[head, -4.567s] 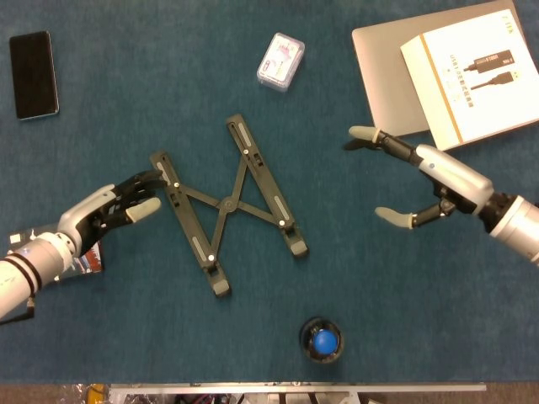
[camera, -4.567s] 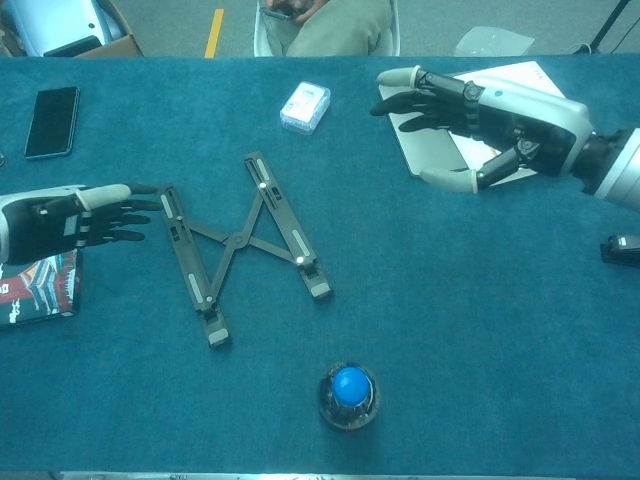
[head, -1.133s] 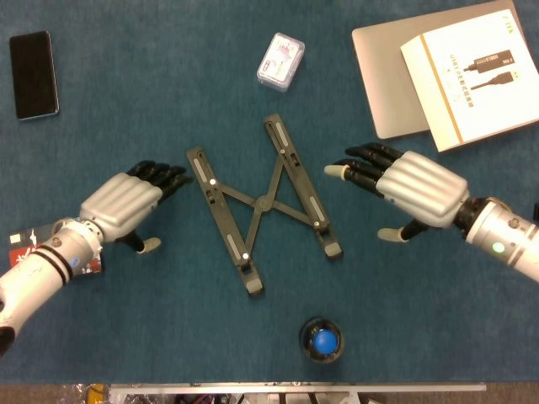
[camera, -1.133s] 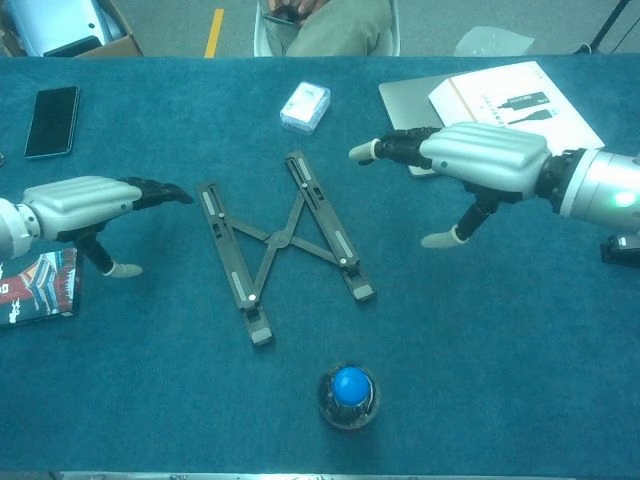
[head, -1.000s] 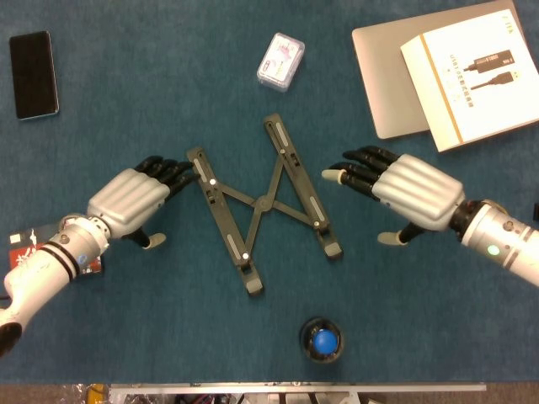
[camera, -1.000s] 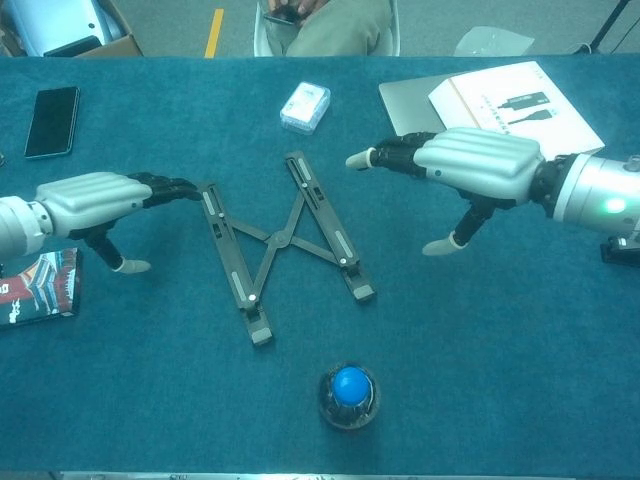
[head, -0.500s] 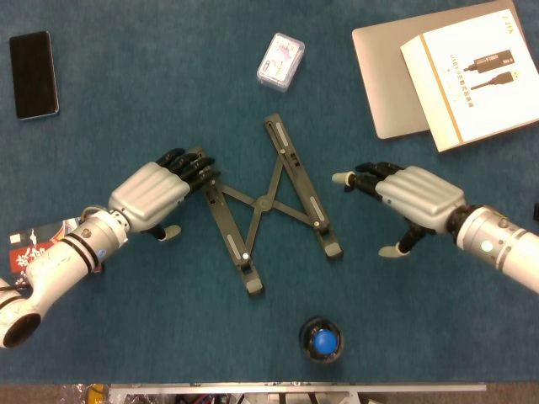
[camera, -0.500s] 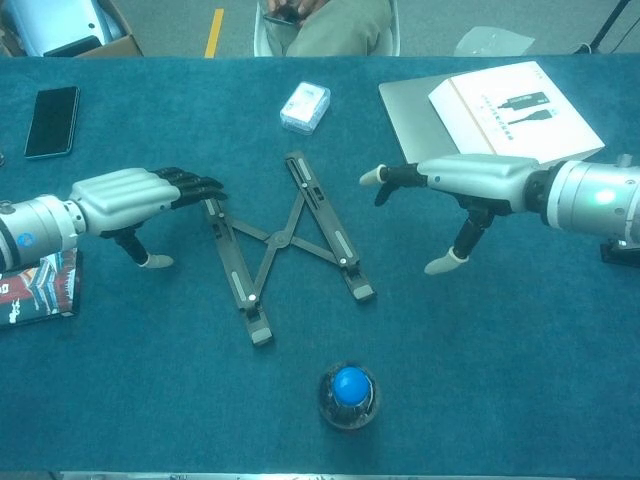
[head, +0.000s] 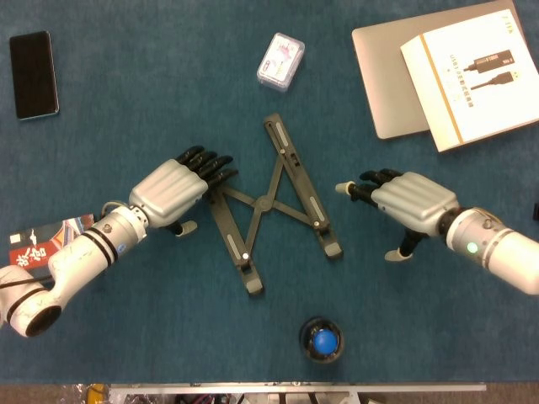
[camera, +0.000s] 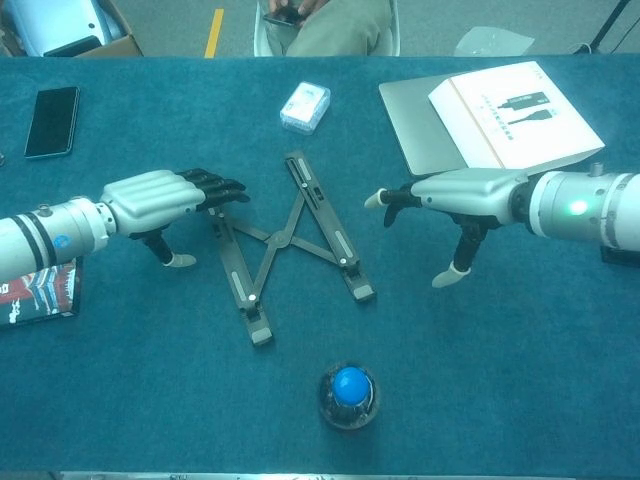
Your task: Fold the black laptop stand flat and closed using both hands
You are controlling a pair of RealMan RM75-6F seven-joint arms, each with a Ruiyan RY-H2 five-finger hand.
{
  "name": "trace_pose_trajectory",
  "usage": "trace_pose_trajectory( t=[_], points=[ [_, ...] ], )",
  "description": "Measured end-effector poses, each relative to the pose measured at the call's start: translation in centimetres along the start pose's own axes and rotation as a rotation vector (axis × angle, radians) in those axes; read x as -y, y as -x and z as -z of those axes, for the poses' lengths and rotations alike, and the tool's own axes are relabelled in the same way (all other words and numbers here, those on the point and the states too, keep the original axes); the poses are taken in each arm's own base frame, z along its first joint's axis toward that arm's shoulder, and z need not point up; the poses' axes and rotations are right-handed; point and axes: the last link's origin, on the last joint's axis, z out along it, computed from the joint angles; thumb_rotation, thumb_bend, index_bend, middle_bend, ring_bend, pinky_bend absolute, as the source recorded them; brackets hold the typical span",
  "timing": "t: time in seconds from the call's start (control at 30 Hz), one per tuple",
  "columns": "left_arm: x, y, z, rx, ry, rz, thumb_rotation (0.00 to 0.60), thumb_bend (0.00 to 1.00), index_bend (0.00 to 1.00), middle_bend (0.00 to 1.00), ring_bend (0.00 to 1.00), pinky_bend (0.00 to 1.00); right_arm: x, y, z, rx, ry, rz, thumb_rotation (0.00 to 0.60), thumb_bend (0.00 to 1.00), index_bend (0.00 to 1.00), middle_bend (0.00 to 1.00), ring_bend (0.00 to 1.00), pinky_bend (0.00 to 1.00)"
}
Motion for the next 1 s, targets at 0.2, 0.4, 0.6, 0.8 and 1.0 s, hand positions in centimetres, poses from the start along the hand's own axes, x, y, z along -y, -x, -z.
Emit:
trace_pose_trajectory(
  t=[0.2,0.4,0.6,0.8,1.0],
  points=[
    [0.1,0.3,-0.7,-0.006,0.000,-0.005,0.600,0.25,0.00,0.00,0.00,0.00,0.4,0.7,-1.1,0.019,0.022,0.020,0.600,0.11,0.00,0.20,0.00,0.10],
    [-0.1,0.3,-1.0,-0.012,0.002,0.011,0.600,0.25,0.00,0.00,0.00,0.00,1.2,1.0,-2.2,0.016,0.015,0.028,0.600,0.11,0.00,0.20,0.00,0.10],
    [-0.3,0.5,-1.3,-0.009,0.004,0.020,0.600,0.25,0.00,0.00,0.00,0.00,1.5,1.1,-3.0,0.013,0.017,0.034,0.600,0.11,0.00,0.19,0.00,0.09],
    [-0.5,0.6,-1.5,-0.013,0.006,0.034,0.600,0.25,0.00,0.00,0.00,0.00,2.0,1.3,-3.5,0.014,0.008,0.036,0.600,0.11,0.00,0.17,0.00,0.08],
    [-0.7,0.6,-1.7,-0.011,0.007,0.040,0.600,0.25,0.00,0.00,0.00,0.00,2.2,1.7,-3.9,0.027,0.000,0.036,0.600,0.10,0.00,0.17,0.00,0.08]
  ],
)
